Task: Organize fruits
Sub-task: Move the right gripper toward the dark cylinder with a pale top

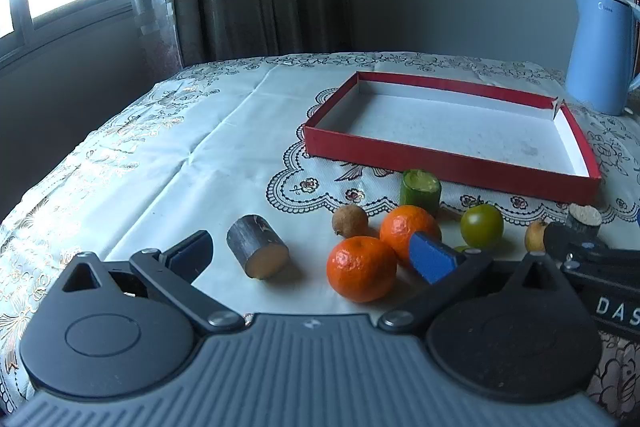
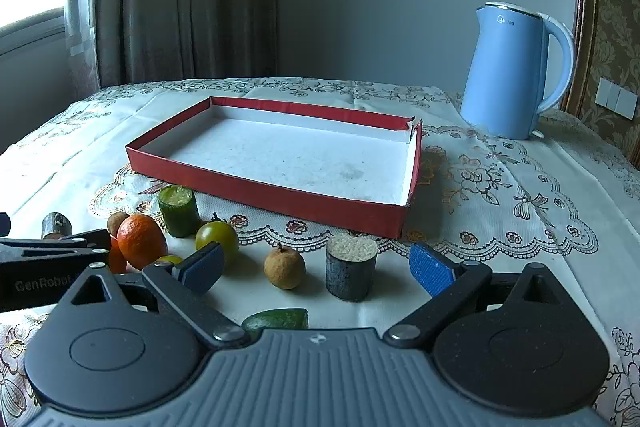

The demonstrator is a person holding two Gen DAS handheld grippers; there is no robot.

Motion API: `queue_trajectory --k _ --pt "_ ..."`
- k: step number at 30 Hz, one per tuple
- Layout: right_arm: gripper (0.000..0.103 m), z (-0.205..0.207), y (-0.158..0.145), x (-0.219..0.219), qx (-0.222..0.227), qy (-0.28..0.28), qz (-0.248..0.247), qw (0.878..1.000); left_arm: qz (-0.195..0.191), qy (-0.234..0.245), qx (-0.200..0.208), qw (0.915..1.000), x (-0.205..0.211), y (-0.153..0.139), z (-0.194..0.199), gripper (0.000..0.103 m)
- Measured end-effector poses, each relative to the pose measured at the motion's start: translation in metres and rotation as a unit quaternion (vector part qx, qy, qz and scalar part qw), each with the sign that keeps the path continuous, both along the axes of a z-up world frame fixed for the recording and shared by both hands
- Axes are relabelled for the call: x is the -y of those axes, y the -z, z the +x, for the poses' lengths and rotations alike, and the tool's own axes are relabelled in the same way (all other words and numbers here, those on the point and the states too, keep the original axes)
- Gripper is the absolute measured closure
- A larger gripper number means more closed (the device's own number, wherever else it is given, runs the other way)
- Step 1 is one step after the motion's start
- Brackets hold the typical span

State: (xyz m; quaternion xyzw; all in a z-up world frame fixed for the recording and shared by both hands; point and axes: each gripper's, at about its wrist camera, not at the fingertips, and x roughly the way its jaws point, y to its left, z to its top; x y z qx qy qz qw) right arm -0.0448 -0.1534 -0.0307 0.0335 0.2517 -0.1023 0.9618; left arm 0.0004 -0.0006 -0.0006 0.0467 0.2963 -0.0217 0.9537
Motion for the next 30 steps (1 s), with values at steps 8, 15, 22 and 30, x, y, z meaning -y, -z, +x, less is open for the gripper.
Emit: queue_trajectory --k 8,15,22,30 --pt "0.003 0.003 0.002 0.002 -0.027 -0.001 -0.006 1.000 0.000 0.000 0.004 1.0000 0.000 0.003 0.001 0.000" --pt "0.003 -0.012 0.006 0.014 -0.015 -0.008 -0.011 1.000 0.029 0.002 0.026 0.9993 -0.003 0.014 -0.004 0.000" --pt "0.003 -0.032 0.013 0.041 0.002 -0.001 0.012 1.000 0.011 0.011 0.016 0.9997 -0.008 0.023 -0.002 0.000" --pt "0.011 -0.034 0.012 0.034 0.025 -0.023 0.009 0.999 -0.014 0.024 0.029 0.9992 -0.009 0.029 -0.006 0.000"
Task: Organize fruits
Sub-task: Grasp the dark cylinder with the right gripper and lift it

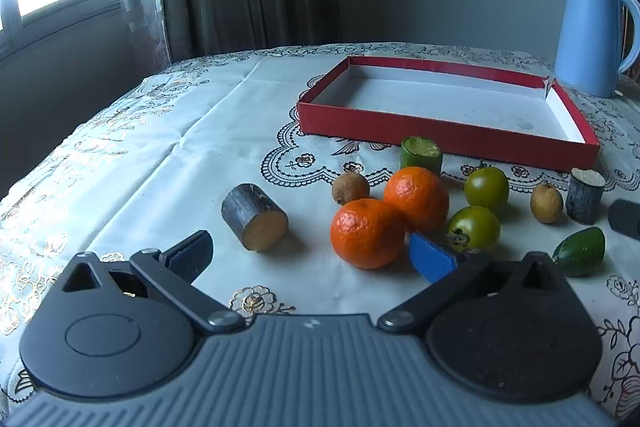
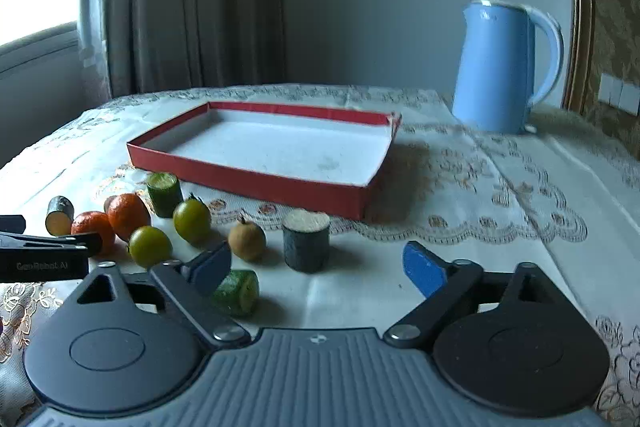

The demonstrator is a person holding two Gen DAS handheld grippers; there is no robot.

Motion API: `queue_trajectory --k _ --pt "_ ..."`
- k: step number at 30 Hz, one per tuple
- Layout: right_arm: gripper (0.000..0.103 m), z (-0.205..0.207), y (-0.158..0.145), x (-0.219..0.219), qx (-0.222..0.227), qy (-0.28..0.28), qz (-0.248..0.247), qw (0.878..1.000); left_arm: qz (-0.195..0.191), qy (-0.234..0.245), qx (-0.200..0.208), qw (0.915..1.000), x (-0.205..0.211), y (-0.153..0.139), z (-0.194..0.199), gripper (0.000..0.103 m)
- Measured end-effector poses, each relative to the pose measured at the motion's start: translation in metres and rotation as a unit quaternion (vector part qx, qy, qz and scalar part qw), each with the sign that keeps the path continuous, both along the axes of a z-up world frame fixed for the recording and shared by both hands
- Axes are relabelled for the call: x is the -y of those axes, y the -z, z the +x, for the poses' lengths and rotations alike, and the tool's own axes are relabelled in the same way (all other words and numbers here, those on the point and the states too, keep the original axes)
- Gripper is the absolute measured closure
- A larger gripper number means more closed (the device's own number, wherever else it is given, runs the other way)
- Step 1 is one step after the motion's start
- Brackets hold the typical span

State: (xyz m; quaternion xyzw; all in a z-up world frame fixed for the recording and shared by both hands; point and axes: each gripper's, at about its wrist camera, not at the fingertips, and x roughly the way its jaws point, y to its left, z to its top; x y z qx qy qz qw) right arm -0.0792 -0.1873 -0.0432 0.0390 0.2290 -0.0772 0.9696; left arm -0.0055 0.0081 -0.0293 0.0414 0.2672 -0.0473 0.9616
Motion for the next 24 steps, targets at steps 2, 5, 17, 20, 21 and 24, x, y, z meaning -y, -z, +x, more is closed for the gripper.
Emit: queue_trajectory --k 2,5,17,20,21,24 --pt "0.016 0.005 -0.001 -0.001 -0.008 0.004 -0.008 1.000 -0.003 0.000 -0.007 1.0000 -0.001 0.001 0.002 0.000" --pt "0.028 0.011 0.001 0.000 -0.025 -0.005 -0.005 1.000 -0.004 -0.003 -0.014 0.9999 -0.002 0.001 0.004 0.000" --pt "0.060 0.053 0.021 0.006 -0.071 -0.006 0.026 0.997 -0.010 0.014 -0.030 0.9994 0.001 0.008 0.013 0.000" --pt "0.070 0.057 0.024 0.007 -0.076 -0.006 0.027 0.997 -0.012 0.020 -0.030 0.9993 0.001 0.011 0.014 0.000" --pt "0.070 0.057 0.024 0.007 -0.076 -0.006 0.028 0.997 -0.011 0.022 -0.030 0.9992 0.001 0.012 0.014 0.000" --pt "0.070 0.058 0.024 0.008 -0.069 -0.007 0.023 0.997 -0.016 0.032 -0.031 0.9989 0.001 0.013 0.013 0.000"
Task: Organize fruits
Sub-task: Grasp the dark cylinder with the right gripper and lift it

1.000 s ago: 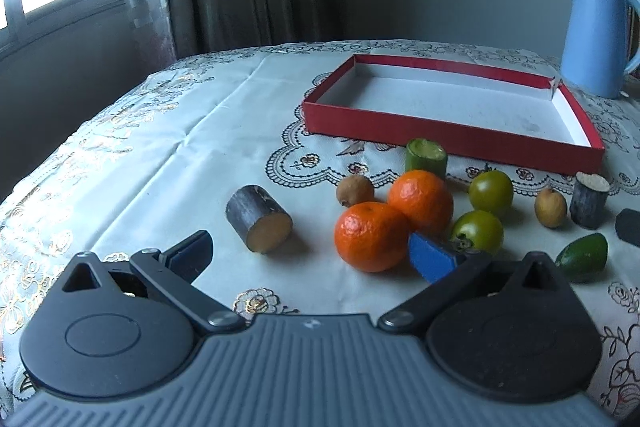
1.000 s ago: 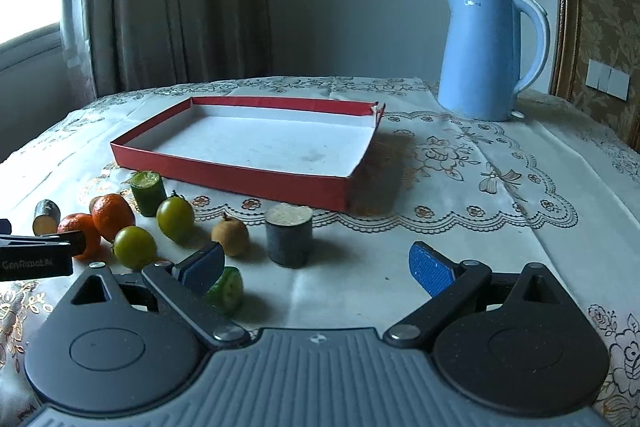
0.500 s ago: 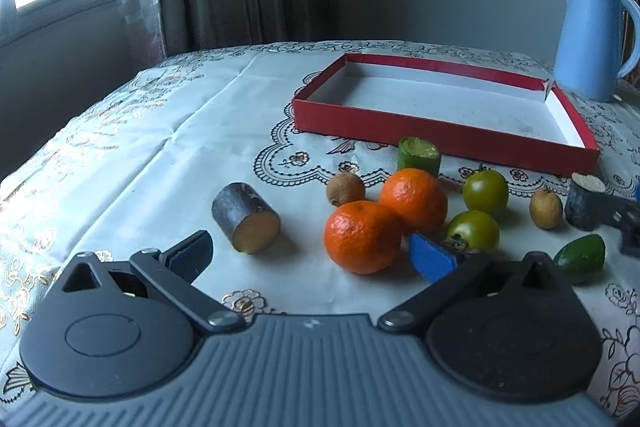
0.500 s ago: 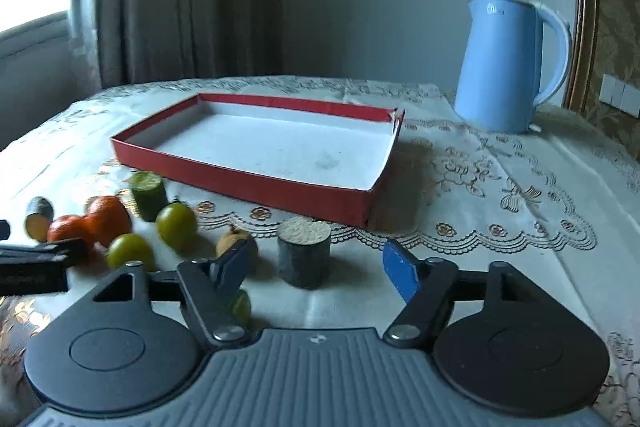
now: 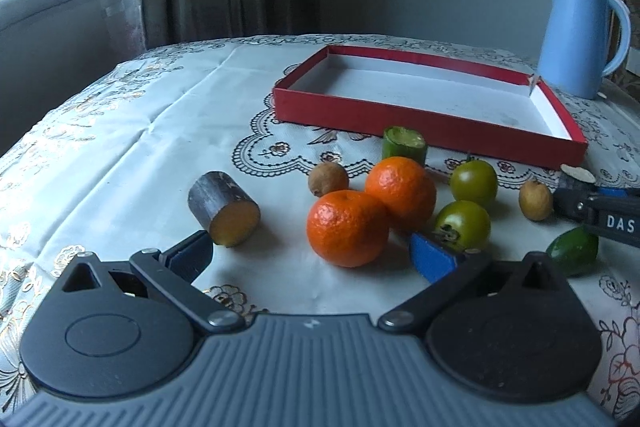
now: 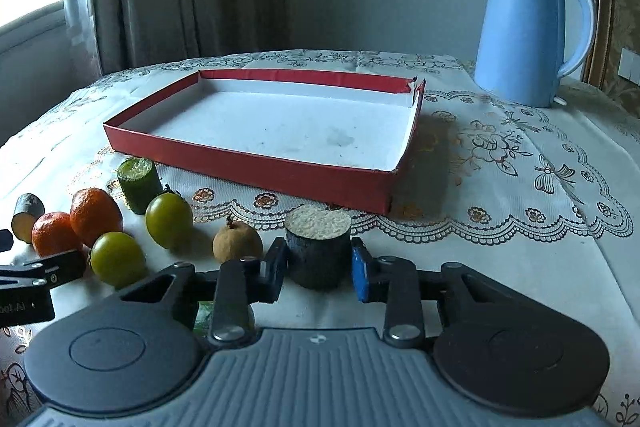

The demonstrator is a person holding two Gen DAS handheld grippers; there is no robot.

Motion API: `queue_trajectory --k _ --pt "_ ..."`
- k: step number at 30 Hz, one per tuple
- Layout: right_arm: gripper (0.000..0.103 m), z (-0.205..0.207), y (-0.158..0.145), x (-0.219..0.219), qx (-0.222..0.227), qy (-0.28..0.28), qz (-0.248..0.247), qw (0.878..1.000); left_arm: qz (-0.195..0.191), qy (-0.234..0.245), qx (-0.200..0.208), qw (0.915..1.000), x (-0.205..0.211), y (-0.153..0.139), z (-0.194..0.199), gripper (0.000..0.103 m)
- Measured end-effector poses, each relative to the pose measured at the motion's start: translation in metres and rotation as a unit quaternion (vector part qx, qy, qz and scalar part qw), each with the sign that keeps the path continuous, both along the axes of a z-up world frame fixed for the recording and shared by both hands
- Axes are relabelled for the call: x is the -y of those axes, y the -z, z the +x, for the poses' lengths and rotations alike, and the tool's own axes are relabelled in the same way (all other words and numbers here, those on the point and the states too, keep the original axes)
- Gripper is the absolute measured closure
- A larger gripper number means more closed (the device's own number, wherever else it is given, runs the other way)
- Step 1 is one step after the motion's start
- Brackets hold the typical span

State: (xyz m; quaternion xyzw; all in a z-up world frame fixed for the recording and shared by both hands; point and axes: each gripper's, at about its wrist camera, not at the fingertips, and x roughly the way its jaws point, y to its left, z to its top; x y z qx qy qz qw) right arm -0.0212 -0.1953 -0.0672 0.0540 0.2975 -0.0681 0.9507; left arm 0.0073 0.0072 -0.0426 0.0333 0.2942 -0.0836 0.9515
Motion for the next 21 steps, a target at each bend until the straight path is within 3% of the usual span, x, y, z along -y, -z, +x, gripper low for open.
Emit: queue_trajectory --k 8,14,21 --pt "0.071 -0.003 -0.019 -0.002 0.035 -0.015 -0.020 0.999 -0.015 0.015 -0.005 0.9998 0.000 0.000 0.000 0.000" --pt "0.071 0.026 -0.038 -0.005 0.067 -0.022 -0.069 0.995 -0.017 0.020 -0.009 0.9996 0.000 0.001 0.000 0.000" --pt "0.071 0.084 -0.022 -0.002 0.031 -0.025 -0.079 0.996 -0.014 0.019 -0.017 0.9996 0.000 0.003 0.003 0.000"
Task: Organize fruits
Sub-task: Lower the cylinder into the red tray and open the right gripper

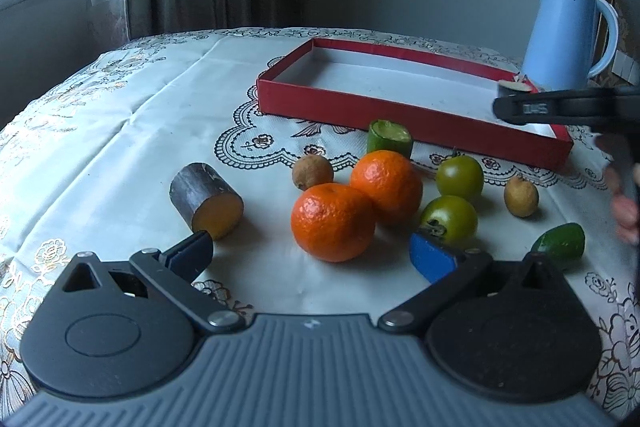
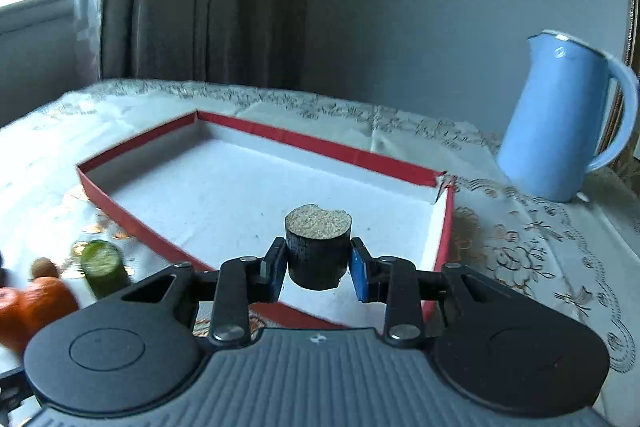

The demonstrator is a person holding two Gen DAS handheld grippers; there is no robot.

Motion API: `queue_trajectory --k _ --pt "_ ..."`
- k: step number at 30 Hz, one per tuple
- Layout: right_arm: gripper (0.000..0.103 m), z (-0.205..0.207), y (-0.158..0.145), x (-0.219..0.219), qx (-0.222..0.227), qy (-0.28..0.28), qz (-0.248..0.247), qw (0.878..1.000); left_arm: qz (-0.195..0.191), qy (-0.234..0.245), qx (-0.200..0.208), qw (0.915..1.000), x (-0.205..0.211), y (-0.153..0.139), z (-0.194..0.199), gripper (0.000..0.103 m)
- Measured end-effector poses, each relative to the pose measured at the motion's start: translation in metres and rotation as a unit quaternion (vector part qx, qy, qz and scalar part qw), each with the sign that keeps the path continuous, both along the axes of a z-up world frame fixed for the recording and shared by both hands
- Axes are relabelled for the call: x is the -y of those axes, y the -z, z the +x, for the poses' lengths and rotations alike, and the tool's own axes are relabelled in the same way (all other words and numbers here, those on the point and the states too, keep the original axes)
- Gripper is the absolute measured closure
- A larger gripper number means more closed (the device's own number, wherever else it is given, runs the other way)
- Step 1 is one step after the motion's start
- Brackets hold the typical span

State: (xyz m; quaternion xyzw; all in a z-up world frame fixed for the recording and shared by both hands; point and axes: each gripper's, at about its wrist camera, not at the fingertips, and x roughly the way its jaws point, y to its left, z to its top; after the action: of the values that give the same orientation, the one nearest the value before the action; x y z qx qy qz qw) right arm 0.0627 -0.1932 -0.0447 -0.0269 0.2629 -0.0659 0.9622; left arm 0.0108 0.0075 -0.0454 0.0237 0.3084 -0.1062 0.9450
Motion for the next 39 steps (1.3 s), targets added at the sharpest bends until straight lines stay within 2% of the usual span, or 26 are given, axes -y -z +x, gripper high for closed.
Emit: queue_trajectory --k 6,9,12,16,23,24,26,31,36,39 --pt "0.070 0.021 0.011 0.004 -0.023 -0.002 0.015 1.000 0.002 0.002 0.000 1.0000 0.002 0.001 0.001 0.000" --pt "0.070 0.025 0.011 0.003 -0.029 0.000 0.007 1.000 0.004 0.003 0.000 1.0000 0.003 0.001 0.001 0.000" --pt "0.067 0.020 0.009 0.004 -0.026 -0.003 0.012 1.000 0.005 0.002 0.000 1.0000 0.004 0.001 0.001 0.000" --pt "0.056 0.014 -0.002 0.005 -0.012 -0.004 0.023 1.000 0.005 0.002 0.001 1.0000 0.003 0.002 0.001 0.000" --pt "0.055 -0.029 -0.011 0.013 0.002 -0.012 0.058 0.998 0.005 0.002 0.001 1.0000 0.002 0.002 0.001 0.000" --pt "0.054 -0.037 -0.011 0.015 0.006 -0.009 0.061 0.998 0.005 0.002 0.001 1.0000 0.002 0.002 0.001 0.000" --pt "0.043 -0.054 -0.010 0.019 0.013 0.005 0.061 0.998 0.005 0.002 0.002 1.0000 0.002 0.002 0.000 0.000" --pt "0.041 -0.081 0.006 0.027 0.003 0.037 0.054 0.998 0.006 0.002 0.001 1.0000 0.002 0.002 0.000 0.000" --pt "0.041 -0.077 0.019 0.034 -0.017 0.057 0.067 0.996 0.009 0.002 0.002 1.0000 0.003 0.001 -0.001 0.000" --pt "0.041 -0.074 0.024 0.033 -0.025 0.068 0.059 0.996 0.009 0.001 0.001 1.0000 0.003 0.001 -0.001 0.000"
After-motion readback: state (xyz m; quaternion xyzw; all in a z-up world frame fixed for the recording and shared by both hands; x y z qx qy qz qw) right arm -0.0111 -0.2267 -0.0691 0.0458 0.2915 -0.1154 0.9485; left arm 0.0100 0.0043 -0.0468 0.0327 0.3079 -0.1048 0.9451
